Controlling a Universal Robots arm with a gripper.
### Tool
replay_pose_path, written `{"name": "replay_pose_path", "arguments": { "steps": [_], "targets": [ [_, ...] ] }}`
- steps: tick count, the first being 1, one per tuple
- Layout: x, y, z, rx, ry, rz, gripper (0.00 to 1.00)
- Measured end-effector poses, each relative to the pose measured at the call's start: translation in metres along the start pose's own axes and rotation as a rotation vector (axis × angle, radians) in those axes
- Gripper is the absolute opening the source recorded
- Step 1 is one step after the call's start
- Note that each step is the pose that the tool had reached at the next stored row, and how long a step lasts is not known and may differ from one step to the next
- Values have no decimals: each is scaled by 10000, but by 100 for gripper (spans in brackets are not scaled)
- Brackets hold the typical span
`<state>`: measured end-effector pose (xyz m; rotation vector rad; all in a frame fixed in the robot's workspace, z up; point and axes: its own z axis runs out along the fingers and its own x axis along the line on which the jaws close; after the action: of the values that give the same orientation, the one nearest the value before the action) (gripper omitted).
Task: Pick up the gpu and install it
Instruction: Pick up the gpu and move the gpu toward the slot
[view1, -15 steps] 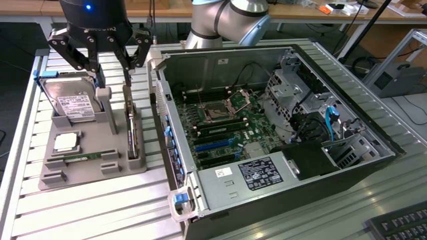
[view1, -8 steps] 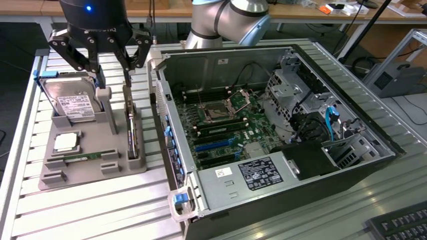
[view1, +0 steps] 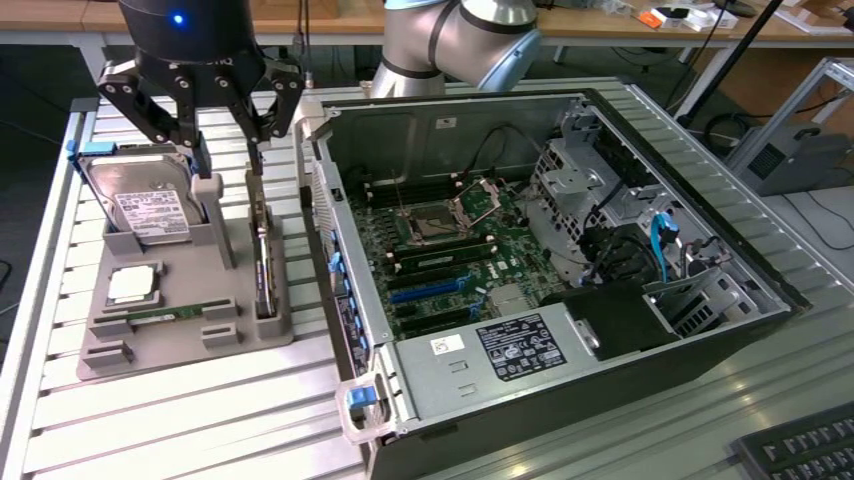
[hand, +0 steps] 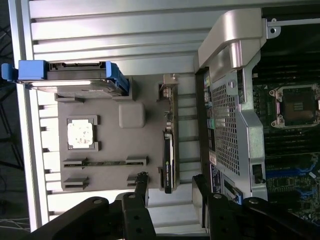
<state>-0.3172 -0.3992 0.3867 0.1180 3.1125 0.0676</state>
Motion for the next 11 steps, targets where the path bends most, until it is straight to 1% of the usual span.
{"name": "replay_pose_path", "arguments": {
  "steps": [1,3,11],
  "targets": [
    [0,0,1,0,0,0,48],
    [0,-12,34,0,0,0,48],
    [0,-23,49,0,0,0,48]
  ]
}}
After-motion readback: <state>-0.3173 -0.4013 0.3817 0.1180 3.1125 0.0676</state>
